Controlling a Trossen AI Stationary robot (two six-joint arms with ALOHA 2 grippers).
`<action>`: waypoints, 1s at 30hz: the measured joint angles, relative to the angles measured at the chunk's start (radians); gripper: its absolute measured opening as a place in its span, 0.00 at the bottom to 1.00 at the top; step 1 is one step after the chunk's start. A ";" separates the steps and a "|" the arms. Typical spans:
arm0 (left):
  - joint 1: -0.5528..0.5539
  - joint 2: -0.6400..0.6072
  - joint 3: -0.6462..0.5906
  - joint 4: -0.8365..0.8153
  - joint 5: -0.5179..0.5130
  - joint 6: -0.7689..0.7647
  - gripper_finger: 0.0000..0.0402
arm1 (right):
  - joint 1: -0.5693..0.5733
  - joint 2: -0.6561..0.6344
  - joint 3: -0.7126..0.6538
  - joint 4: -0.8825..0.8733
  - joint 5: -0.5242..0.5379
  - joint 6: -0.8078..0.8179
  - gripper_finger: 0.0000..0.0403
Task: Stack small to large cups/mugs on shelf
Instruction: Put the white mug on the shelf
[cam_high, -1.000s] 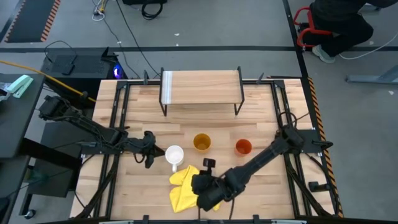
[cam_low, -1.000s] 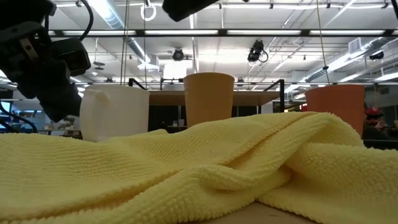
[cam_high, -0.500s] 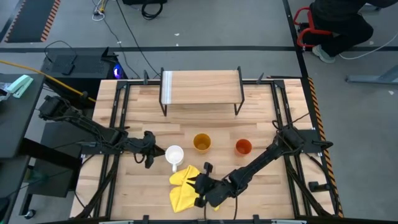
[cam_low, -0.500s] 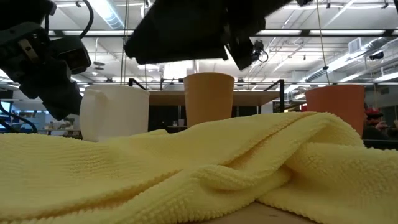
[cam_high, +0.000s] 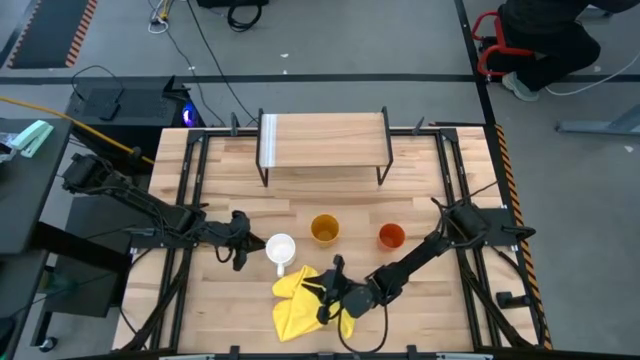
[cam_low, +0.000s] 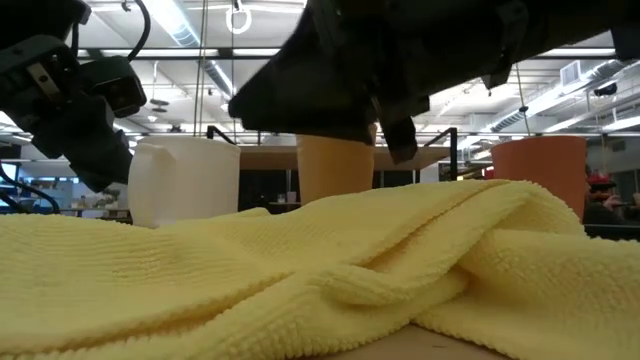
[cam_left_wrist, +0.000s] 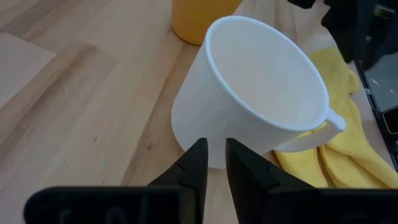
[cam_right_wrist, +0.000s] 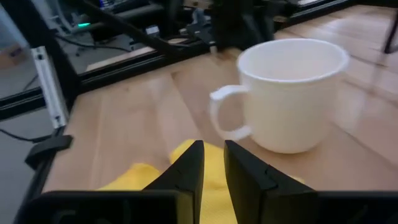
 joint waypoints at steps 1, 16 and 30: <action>0.000 0.000 0.000 0.000 -0.001 0.000 0.17 | -0.002 0.008 0.007 0.005 -0.011 -0.005 0.18; 0.000 0.000 0.000 0.011 -0.002 0.001 0.17 | -0.036 0.172 0.122 0.079 -0.068 -0.164 0.18; 0.000 0.000 0.000 0.013 -0.005 0.002 0.18 | -0.069 0.232 0.128 0.192 -0.079 -0.266 0.18</action>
